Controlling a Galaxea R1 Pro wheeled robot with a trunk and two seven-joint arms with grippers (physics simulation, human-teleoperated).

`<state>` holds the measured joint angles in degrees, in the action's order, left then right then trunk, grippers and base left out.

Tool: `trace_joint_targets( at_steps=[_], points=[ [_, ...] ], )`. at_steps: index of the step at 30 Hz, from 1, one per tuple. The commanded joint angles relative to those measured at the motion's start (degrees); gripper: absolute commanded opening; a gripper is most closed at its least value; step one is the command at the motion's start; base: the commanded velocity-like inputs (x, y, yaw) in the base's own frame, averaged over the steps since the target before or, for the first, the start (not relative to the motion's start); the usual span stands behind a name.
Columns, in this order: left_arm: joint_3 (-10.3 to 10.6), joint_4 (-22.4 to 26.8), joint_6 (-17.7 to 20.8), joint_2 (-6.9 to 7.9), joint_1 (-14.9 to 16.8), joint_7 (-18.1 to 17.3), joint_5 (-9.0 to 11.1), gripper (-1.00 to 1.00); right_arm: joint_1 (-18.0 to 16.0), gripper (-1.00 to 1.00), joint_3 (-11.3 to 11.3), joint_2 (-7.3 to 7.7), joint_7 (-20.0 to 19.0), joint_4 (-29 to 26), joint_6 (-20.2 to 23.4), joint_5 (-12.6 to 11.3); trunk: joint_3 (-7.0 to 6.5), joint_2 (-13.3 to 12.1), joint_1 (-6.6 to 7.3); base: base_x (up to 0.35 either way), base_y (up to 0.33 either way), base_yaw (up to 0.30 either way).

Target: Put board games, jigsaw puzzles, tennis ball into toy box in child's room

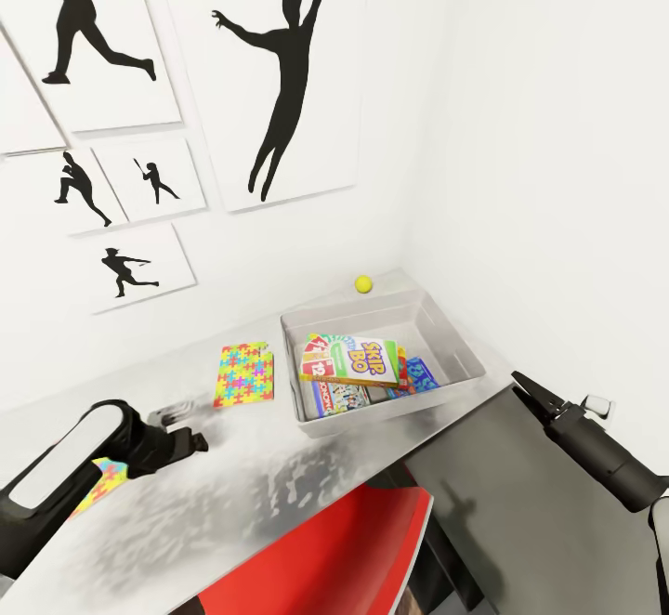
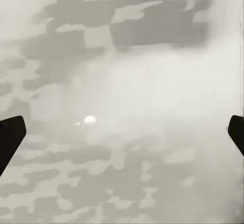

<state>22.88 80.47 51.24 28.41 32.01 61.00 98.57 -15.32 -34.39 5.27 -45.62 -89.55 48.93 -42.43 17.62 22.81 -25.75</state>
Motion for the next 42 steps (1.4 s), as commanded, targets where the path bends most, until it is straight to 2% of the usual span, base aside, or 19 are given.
trace_joint_targets(
  at_steps=[1, 11, 15, 16, 18, 19, 20, 21, 23, 25, 29, 34, 38, 39, 41, 42],
  points=[
    [0.0, 0.1, -0.9, -0.36, 0.1, 0.7, 0.2, 1.00, -0.1, 1.00, -0.1, 0.00, -0.2, 0.0, 0.3, 0.0, 0.11, 0.1, -0.03, 0.000, 0.000, 0.000],
    [0.3, 0.5, -3.1, -1.04, 0.1, 0.6, -1.0, 1.00, -0.1, 1.00, -0.2, 0.08, -0.5, 0.0, 0.4, 0.0, 0.11, 0.1, -0.03, 0.000, 0.000, 0.000],
    [0.6, 1.0, -3.4, -1.11, 0.1, 0.7, -5.4, 1.00, -0.1, 1.00, -0.2, 0.09, -0.5, 0.0, 0.4, 0.0, 0.11, 0.1, -0.03, 0.000, 0.000, 0.000],
    [1.0, 1.0, -3.4, -1.31, 0.1, 0.9, -8.0, 1.00, -0.1, 1.00, -0.2, 0.09, -0.5, 0.0, 0.4, 0.0, 0.11, 0.1, -0.03, 0.000, 0.000, 0.000],
    [1.5, 1.1, -3.5, -1.68, 0.1, 1.0, -10.7, 1.00, -0.1, 1.00, -0.2, 0.09, -0.5, 0.0, 0.4, 0.0, 0.11, 0.1, -0.03, 0.000, 0.000, 0.000],
    [1.8, 1.2, -4.0, -2.21, 0.1, 1.0, -13.3, 1.00, -0.1, 1.00, -0.2, 0.09, -0.5, 0.0, 0.4, -0.1, 0.11, 0.1, -0.03, 0.000, 0.000, 0.000],
    [2.0, 1.2, -4.4, -2.55, 0.1, 1.0, -14.6, 1.00, -0.1, 1.00, -0.2, 0.09, -0.6, 0.0, 0.4, -0.1, 0.11, 0.1, -0.03, 0.000, 0.000, 0.000],
    [2.2, 1.2, -6.0, -3.21, 0.1, 0.9, -17.0, 1.00, -0.1, 1.00, -0.3, 0.09, -0.6, 0.0, 0.4, -0.1, 0.11, 0.1, -0.03, 0.000, 0.000, 0.000],
    [2.4, 1.2, -8.7, -3.96, 0.1, 0.8, -20.1, 1.00, -0.1, 1.00, -0.7, 0.09, -0.6, 0.0, 0.4, -0.1, 0.11, 0.1, -0.03, 0.000, 0.000, 0.000],
    [2.1, 1.3, -10.5, -4.30, 0.1, 0.7, -21.7, 1.00, -0.1, 1.00, -1.1, 0.09, -0.6, 0.0, 0.5, -0.1, 0.11, 0.1, -0.03, 0.000, 0.000, 0.000],
    [2.4, 1.2, -11.3, -4.63, 0.1, 0.5, -22.6, 1.00, -0.1, 1.00, -1.4, 0.09, -0.6, 0.0, 0.5, -0.1, 0.11, 0.1, -0.03, 0.000, 0.000, 0.000],
    [3.5, 1.1, -6.7, -4.71, -0.3, 0.0, -22.7, 1.00, -0.1, 1.00, -1.5, 0.09, -0.6, 0.0, 0.5, -0.1, 0.11, 0.1, -0.03, 0.000, 0.000, 0.000],
    [2.4, 1.0, -4.2, -4.41, -0.7, -4.8, -21.0, 1.00, -0.1, 1.00, -1.6, 0.09, -0.6, -0.1, 0.5, -0.1, 0.11, 0.1, -0.03, 0.000, 0.000, 0.000],
    [2.2, 0.9, -3.6, -4.22, -1.0, -7.4, -20.2, 1.00, -0.1, 1.00, -1.6, 0.09, -0.6, -0.1, 0.5, -0.1, 0.11, 0.1, -0.03, 0.000, 0.000, 0.000],
    [1.9, 0.8, -3.1, -3.94, -1.4, -10.4, -19.8, 1.00, -0.1, 1.00, -1.6, 0.09, -0.6, -0.1, 0.5, -0.1, 0.11, 0.1, -0.03, 0.000, 0.000, 0.000],
    [1.5, 0.7, -2.8, -3.47, -2.1, -13.7, -19.6, 1.00, -0.1, 1.00, -1.6, 0.09, -0.6, -0.1, 0.5, -0.1, 0.11, 0.1, -0.03, 0.000, 0.000, 0.000]
  ],
)
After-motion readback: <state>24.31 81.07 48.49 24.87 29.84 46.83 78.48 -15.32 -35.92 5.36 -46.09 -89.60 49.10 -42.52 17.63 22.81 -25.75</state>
